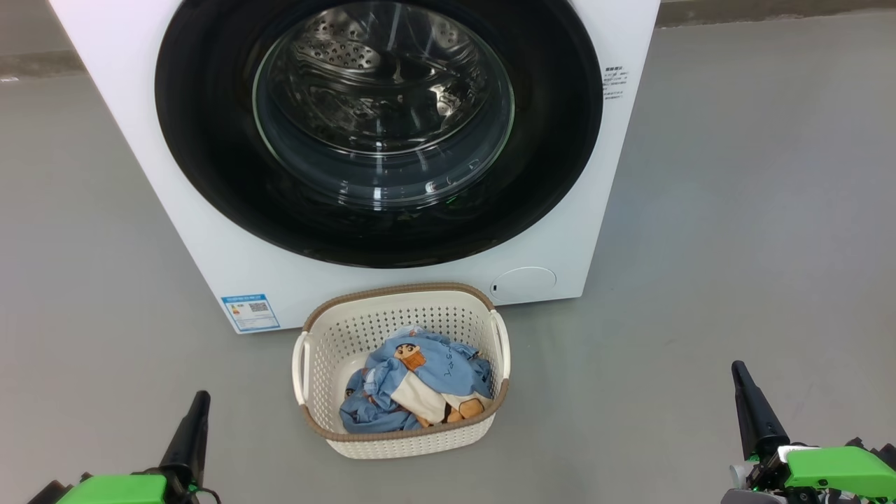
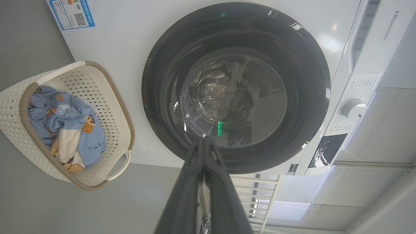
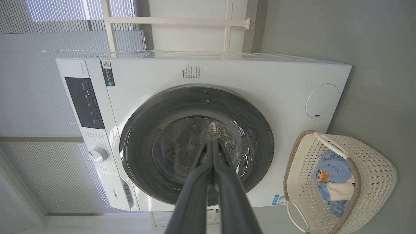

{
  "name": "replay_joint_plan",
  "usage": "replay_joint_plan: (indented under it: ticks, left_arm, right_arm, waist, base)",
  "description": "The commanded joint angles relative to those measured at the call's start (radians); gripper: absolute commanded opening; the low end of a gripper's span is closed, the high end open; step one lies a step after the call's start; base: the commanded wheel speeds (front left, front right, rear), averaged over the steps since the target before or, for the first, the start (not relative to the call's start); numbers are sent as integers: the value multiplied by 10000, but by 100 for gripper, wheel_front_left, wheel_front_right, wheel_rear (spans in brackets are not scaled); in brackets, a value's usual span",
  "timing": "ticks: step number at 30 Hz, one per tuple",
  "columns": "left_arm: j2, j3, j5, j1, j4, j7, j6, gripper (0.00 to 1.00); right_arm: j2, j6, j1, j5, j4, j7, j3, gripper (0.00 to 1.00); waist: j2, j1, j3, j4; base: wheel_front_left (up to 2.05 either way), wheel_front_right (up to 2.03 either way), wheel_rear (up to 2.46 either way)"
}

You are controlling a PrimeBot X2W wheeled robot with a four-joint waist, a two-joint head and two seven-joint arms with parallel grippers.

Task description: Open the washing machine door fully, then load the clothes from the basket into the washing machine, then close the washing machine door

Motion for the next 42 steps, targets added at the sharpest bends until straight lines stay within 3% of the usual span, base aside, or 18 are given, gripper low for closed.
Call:
replay_joint_plan:
  ticks: [1, 42]
  left_arm:
    - [120, 341, 143, -306, -185, 61, -29, 0]
    - [120, 340, 142, -305, -185, 61, -29, 0]
  right_arm:
    - [-123, -11, -398, 56, -246, 74, 272, 0]
    - [-123, -11, -398, 56, -246, 73, 272, 0]
  waist:
    - [0, 0, 0, 0]
    - [0, 0, 0, 0]
  base:
    - [0, 0, 0]
    - [0, 0, 0]
